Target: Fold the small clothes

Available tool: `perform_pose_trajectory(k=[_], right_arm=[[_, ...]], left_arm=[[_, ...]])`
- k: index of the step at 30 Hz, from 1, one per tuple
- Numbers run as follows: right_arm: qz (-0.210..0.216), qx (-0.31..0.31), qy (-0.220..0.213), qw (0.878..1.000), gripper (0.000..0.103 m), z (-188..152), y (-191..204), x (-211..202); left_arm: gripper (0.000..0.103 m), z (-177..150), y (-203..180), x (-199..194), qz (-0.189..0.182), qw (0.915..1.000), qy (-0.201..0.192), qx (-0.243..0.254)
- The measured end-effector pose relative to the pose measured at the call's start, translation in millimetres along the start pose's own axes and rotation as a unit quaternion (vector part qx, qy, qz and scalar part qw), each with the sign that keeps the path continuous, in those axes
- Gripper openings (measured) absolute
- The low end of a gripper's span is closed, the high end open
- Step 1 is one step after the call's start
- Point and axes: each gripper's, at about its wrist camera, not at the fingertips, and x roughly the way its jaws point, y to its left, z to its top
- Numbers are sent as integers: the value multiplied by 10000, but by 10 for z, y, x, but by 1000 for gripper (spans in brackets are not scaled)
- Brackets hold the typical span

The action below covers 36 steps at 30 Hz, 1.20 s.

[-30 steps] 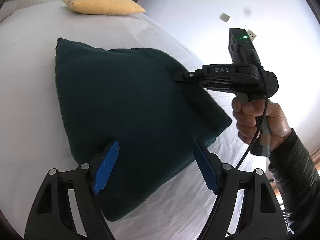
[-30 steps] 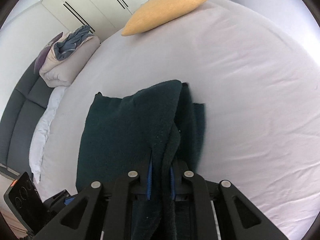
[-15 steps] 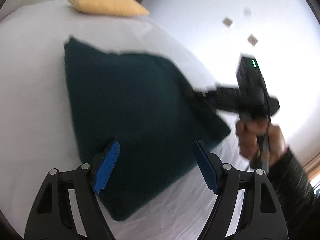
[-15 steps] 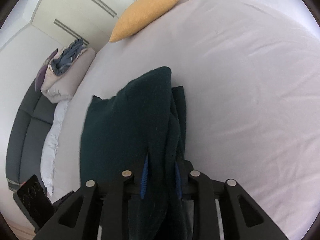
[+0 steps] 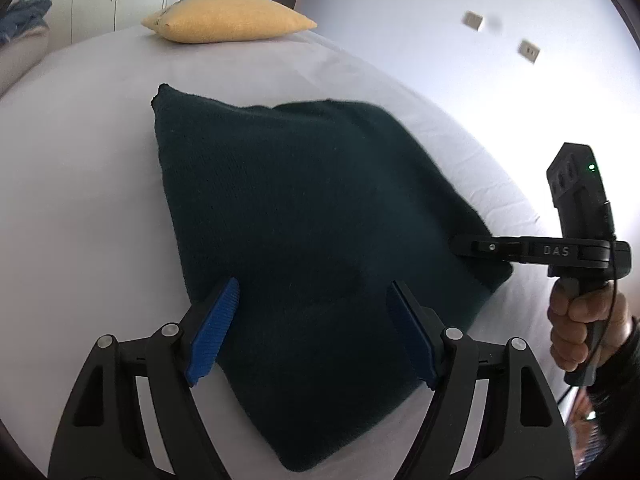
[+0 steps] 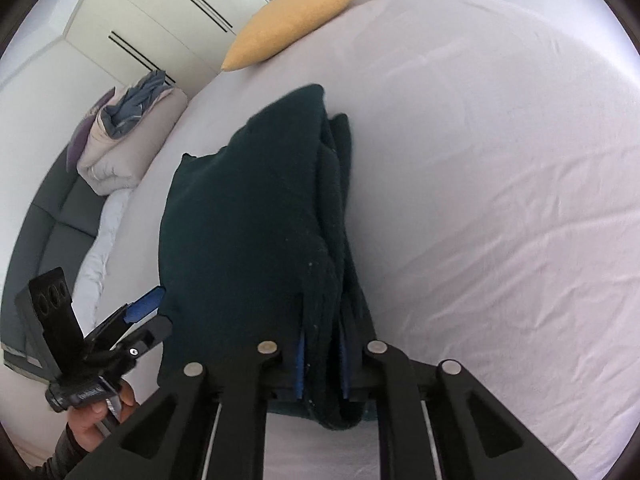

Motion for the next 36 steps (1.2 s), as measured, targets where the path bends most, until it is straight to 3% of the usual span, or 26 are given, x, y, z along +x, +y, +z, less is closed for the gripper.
perform_pose_trajectory(k=[5,8,10,13,15,19,21,25,26,28,29,31,36], right_arm=[[394,72,-176,9990,14,-128,-178,-104],[291,12,-311,9991,26,-175,-200,-320],[132,-33,-512,9986,56,-164,-197,-469],[336,104,-879,9955,60,-51,-271,-650],[580,313,-896,9938,64,73,-329,-645],[662,514,-703,9940,66,283,-348,-419],[887,540,-397,9938,66,373,-299,-204],[772,628,22,9950,64,436,-234,151],[734,512,69,9960,61,445,-183,202],[470,277,216,9983,43,451,-80,287],[369,224,238,9988,40,450,-34,299],[82,40,232,9997,29,444,63,265],[-846,-837,-69,9929,24,293,625,49]], left_arm=[[75,-190,-112,-55,579,9959,-94,692],[75,-254,86,-255,536,9977,-264,326],[75,-230,292,-341,442,9981,-433,-64],[75,-116,660,-294,-127,9945,-230,-1018],[75,-68,822,-231,-632,9859,-126,-1544],[79,15,951,-15,-1190,9713,218,-2049],[83,35,948,204,-1327,9666,609,-2106],[85,81,943,341,-1336,9641,596,-2215],[82,108,952,368,-1353,9620,621,-2288],[57,161,942,430,-1309,9617,761,-2285],[52,163,922,430,-1247,9626,793,-2269],[45,195,857,396,-1124,9680,786,-2103],[37,155,821,76,-913,9719,726,-2044]])
